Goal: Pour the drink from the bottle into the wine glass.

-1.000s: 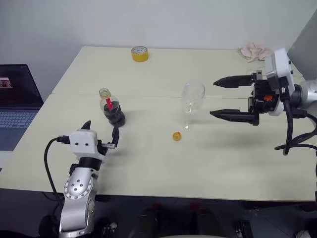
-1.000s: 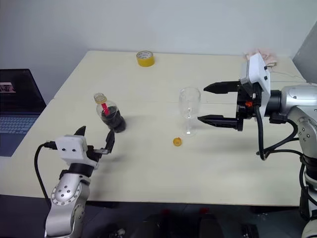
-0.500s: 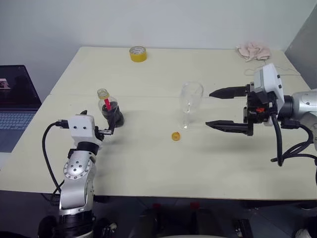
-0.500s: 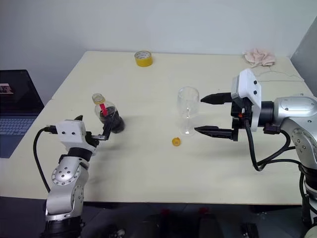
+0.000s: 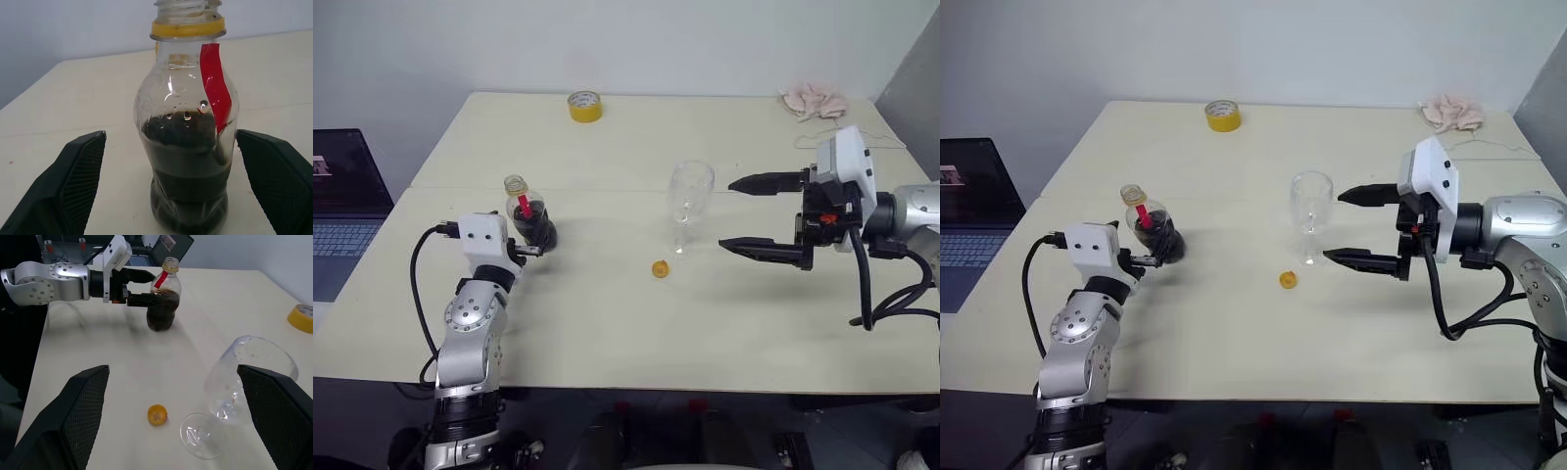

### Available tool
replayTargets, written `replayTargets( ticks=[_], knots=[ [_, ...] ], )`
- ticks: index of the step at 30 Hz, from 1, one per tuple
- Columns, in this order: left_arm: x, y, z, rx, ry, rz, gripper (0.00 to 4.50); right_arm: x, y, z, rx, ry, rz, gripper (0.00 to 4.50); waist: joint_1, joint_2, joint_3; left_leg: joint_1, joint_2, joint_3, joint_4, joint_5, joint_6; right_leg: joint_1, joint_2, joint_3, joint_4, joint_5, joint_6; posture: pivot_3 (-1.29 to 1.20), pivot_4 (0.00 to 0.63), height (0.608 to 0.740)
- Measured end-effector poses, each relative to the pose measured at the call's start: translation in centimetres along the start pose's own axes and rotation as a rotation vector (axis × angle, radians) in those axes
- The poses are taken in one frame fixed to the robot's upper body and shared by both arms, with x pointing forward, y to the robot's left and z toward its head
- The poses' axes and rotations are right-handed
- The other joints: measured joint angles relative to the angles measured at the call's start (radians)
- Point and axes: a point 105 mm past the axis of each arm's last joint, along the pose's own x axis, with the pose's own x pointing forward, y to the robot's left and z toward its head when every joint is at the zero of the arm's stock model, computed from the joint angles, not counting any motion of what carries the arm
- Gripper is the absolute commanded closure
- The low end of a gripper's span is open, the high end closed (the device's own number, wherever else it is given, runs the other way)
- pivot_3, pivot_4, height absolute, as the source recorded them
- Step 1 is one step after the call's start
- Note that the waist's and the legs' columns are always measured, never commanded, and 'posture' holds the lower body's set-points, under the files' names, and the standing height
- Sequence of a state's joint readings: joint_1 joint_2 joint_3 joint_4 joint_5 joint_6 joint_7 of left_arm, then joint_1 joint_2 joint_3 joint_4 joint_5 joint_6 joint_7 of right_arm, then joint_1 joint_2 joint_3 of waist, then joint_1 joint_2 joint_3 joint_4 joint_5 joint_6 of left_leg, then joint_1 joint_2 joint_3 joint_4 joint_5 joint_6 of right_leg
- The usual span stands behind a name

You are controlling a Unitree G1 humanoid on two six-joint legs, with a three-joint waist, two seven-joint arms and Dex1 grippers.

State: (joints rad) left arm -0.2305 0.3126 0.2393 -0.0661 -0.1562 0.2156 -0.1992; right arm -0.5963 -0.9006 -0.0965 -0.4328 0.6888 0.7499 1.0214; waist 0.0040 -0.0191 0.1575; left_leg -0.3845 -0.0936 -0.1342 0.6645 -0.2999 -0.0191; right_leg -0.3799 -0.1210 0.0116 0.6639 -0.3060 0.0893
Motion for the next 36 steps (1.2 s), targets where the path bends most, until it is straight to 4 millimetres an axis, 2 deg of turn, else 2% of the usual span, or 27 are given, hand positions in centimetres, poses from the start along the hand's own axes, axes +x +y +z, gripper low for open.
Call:
replayTargets(
  ticks=[8,18,21,26,28,32,36],
  knots=[
    [2.0,-0.4,-0.1,-0.016,0.017,-0.036,0.0,0.0,0.1,0.0,0.0,0.004,-0.014,0.02,-0.001,0.0,0.0,0.0,0.0,0.0,0.0,0.0,0.0,0.0,0.0,0.0,0.0,0.0,0.0,0.0,0.15,0.74],
    [3.0,-1.1,-1.2,-0.019,0.043,-0.075,0.0,-0.2,0.3,-0.1,0.013,0.016,-0.027,0.02,-0.003,-0.001,0.001,0.0,0.0,0.0,0.0,0.0,0.0,0.0,0.0,0.0,0.0,0.0,0.0,0.0,0.15,0.74],
    [3.2,-1.1,-1.2,-0.019,0.036,-0.077,0.6,-0.4,0.1,0.0,0.012,0.02,-0.045,0.0,-0.003,-0.001,0.001,0.0,0.0,0.0,0.0,0.0,0.0,0.0,0.0,0.0,0.0,0.0,0.0,0.0,0.15,0.74],
    [3.4,-1.4,-1.1,-0.018,0.027,-0.092,2.24,-0.5,0.2,0.1,0.006,0.024,-0.05,0.0,-0.003,-0.001,0.001,0.0,-0.001,0.0,0.0,0.0,0.0,0.0,0.0,0.0,0.0,0.0,0.0,0.0,0.15,0.74],
    [3.4,-1.7,-1.1,-0.016,0.027,-0.103,2.68,-0.6,0.2,0.1,0.003,0.025,-0.055,0.0,-0.003,-0.002,0.001,0.0,0.0,0.0,0.0,0.0,0.0,-0.001,0.0,0.0,0.0,0.0,0.0,0.0,0.15,0.74],
    [3.4,-1.8,-1.3,-0.016,0.03,-0.108,3.1,-0.6,0.3,0.1,-0.001,0.027,-0.053,0.0,-0.004,-0.002,0.001,0.0,0.0,0.0,0.0,0.0,0.0,-0.001,0.0,0.0,0.0,0.0,0.0,0.0,0.15,0.74],
    [3.4,-1.8,-1.3,-0.014,0.031,-0.107,3.15,-0.6,0.3,0.1,-0.001,0.029,-0.055,0.0,-0.004,-0.002,0.001,0.0,0.0,0.0,0.001,0.0,0.0,-0.001,0.0,0.0,0.0,0.0,0.0,0.0,0.15,0.74]
  ],
)
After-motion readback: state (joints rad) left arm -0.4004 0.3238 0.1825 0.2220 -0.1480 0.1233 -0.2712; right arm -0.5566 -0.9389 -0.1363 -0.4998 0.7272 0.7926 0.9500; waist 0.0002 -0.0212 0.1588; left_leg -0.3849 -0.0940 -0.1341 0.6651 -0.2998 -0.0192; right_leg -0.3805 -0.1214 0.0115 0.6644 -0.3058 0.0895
